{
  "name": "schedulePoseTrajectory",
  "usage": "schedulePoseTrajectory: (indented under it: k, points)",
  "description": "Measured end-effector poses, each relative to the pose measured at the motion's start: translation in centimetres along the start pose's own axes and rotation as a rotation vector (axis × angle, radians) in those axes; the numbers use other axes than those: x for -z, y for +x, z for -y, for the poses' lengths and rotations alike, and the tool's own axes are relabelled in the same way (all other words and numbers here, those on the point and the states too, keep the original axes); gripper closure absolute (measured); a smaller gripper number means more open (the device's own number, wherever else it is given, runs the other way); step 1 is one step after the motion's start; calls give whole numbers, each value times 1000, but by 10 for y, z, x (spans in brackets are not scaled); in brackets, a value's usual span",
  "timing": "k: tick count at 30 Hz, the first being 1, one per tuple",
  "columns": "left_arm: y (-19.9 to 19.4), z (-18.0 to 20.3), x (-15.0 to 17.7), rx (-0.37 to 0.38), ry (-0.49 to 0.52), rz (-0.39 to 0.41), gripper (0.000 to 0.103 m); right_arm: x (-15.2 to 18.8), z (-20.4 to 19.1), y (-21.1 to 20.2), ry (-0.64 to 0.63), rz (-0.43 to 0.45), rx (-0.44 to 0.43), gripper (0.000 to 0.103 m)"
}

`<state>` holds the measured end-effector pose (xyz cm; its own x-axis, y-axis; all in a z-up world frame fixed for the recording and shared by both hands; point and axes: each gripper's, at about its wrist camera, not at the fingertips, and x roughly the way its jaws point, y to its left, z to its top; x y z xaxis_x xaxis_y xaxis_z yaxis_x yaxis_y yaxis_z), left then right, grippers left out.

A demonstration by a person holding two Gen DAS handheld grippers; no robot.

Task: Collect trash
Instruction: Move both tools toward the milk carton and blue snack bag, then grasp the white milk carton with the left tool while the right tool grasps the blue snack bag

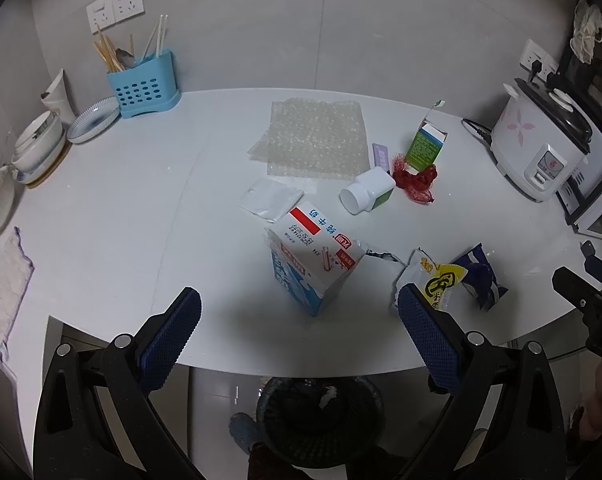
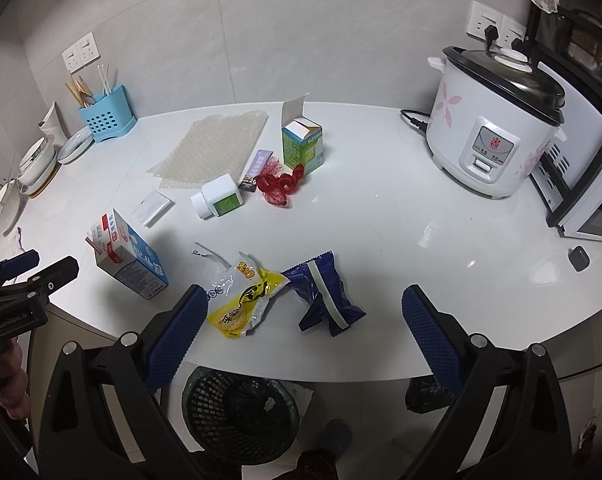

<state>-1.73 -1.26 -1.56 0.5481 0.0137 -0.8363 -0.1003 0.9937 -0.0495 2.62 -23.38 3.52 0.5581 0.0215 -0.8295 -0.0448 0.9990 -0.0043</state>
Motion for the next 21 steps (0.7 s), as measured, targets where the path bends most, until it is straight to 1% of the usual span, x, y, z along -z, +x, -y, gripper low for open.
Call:
schedulePoseTrajectory:
  k: [6,9,12,19,21]
  points:
    - [8,0,0,-5,-16,-12,7,1,-1,6,-9,-8,-3,9]
    - [22,1,1,-23,-27,-26,7,5,2,20,-20,-26,-17,9]
    - [38,1,1,-25,-50,-41,7,8,3,37,-43,-49,-22,9]
    - [66,9,1,-51,-65,-59,7,7,12,77,-69,-117,-32,9]
    - [74,10,0,-57,-80,-70,7,6,15,90,-78,-144,-30,12]
